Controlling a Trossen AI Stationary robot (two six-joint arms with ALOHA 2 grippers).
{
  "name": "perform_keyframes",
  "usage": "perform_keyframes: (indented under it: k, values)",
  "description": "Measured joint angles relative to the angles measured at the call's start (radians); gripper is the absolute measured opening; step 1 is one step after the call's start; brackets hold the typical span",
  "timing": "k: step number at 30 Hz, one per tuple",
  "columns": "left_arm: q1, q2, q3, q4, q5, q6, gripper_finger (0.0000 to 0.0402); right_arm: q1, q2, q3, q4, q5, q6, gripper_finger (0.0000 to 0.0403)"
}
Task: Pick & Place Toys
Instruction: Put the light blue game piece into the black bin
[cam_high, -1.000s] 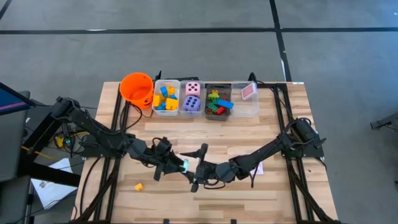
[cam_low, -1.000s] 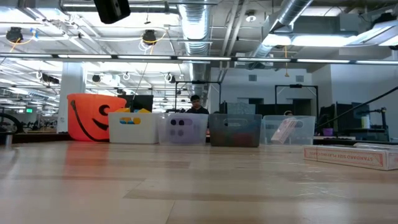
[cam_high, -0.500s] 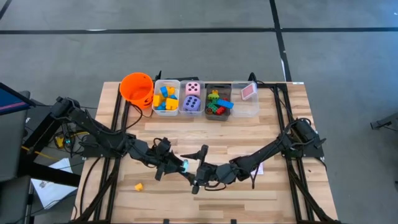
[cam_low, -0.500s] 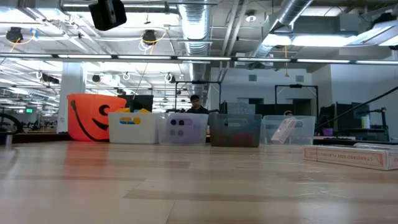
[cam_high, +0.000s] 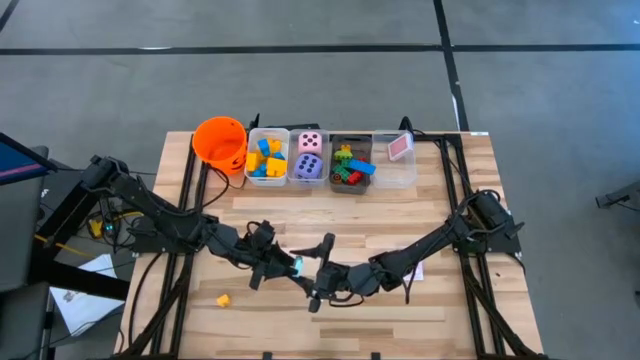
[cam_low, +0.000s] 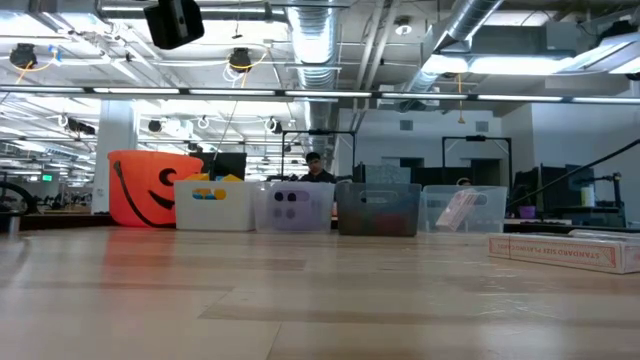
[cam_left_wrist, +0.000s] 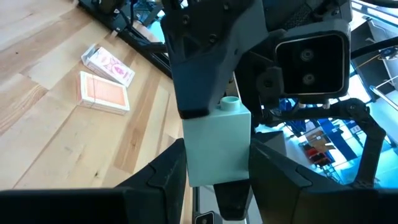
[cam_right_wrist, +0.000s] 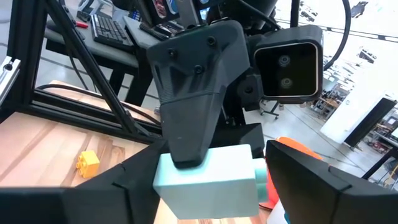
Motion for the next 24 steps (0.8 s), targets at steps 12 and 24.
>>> perform_keyframes:
  k: [12, 24]
  values:
    - [0.016, -0.007, 0.001, -0.006, 0.010, 0.034, 0.0182, 0.017, 0.000, 0.000, 0.003, 0.016, -0.034, 0.0192]
    - [0.082, -0.354, 0.001, -0.457, 0.024, 0.268, 0.0252, 0.026, 0.000, 0.000, -0.003, 0.350, -0.020, 0.0190]
